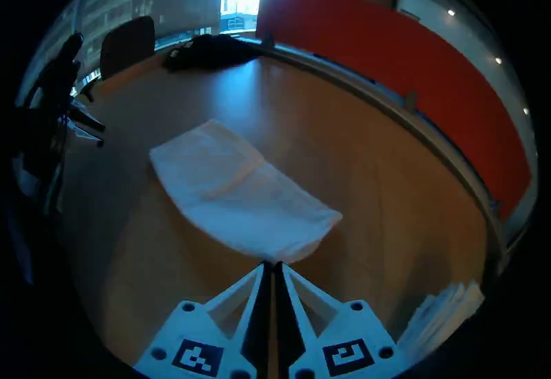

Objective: Fold towel

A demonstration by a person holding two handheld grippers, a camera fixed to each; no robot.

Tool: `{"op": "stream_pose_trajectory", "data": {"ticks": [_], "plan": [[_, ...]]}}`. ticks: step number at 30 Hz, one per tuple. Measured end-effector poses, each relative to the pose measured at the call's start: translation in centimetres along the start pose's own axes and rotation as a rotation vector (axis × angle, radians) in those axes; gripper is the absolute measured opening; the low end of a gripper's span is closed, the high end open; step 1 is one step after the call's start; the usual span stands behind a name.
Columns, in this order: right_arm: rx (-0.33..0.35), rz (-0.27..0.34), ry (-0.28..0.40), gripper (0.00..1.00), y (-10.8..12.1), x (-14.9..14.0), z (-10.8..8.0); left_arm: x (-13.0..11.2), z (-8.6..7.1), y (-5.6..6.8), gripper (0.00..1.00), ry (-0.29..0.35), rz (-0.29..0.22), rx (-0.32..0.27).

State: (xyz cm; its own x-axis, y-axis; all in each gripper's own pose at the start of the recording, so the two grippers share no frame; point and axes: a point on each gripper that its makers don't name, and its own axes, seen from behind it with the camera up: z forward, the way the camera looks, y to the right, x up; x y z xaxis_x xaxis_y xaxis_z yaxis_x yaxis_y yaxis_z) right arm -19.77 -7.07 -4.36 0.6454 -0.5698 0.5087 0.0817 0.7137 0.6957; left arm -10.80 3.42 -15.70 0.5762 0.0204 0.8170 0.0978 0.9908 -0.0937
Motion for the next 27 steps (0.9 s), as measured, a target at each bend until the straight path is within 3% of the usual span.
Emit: {"op": "stream_pose_trajectory", "data": {"ticks": [14,27], "plan": [[-0.073,-0.075,0.077,0.06,2.6,4.4,-4.2,1.0,-0.2,0.7,0.95,0.011,0.007,-0.012],[-0.116,-0.113,0.113,0.06,4.5,6.3,-6.4,1.6,-0.2,1.4,0.94,0.019,0.016,-0.019]]}}
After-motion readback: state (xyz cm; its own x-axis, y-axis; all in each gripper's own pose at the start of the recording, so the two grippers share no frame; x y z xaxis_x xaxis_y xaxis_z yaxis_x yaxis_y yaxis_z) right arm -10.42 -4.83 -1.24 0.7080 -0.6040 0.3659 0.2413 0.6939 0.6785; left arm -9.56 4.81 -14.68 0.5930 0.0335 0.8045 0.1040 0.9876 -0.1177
